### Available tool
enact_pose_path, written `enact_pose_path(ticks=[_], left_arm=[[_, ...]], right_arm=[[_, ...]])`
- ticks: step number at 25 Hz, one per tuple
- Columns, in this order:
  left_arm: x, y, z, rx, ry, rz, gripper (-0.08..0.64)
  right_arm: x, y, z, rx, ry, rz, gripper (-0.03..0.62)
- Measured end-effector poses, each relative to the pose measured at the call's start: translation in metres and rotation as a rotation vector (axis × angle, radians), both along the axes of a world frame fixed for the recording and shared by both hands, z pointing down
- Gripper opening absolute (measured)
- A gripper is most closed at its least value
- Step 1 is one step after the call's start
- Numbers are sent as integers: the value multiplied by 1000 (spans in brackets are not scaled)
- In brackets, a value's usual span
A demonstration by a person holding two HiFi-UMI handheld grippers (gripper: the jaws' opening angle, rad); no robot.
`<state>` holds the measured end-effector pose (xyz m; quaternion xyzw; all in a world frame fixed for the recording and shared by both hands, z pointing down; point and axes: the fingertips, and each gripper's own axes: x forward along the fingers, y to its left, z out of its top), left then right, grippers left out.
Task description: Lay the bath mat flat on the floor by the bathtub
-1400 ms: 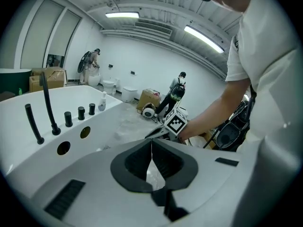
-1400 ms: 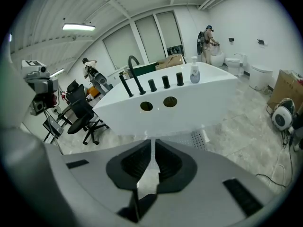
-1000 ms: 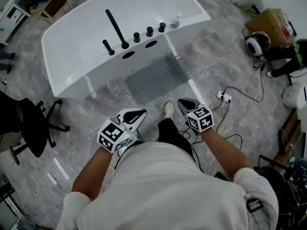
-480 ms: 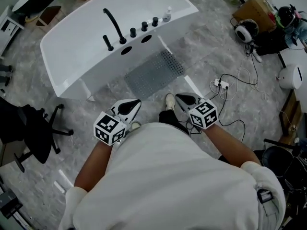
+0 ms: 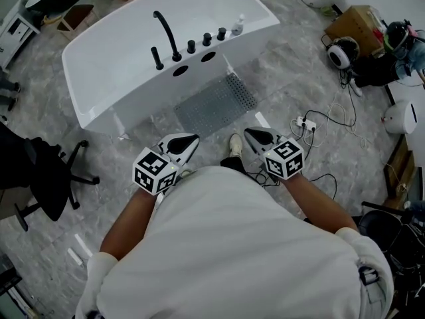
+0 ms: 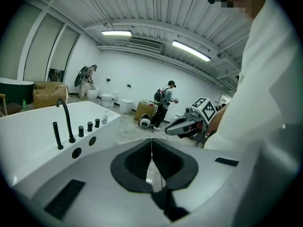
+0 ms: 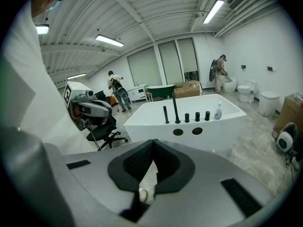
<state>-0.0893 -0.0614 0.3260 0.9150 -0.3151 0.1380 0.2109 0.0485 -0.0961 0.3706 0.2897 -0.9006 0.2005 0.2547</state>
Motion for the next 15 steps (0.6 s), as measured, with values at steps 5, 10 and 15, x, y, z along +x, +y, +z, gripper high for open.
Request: enact_pose_path(ticks=[5, 10, 15], left_arm=[[-3, 0, -2, 4, 3, -11, 18], [-10, 3, -2, 8, 4, -27, 18], [-21, 7, 4, 12, 1, -42, 18]], right_arm=[[-5, -2, 2, 0, -11, -14, 9], [-9, -2, 4, 0, -17, -17, 9], [-16, -1, 8, 6, -22, -18, 9]])
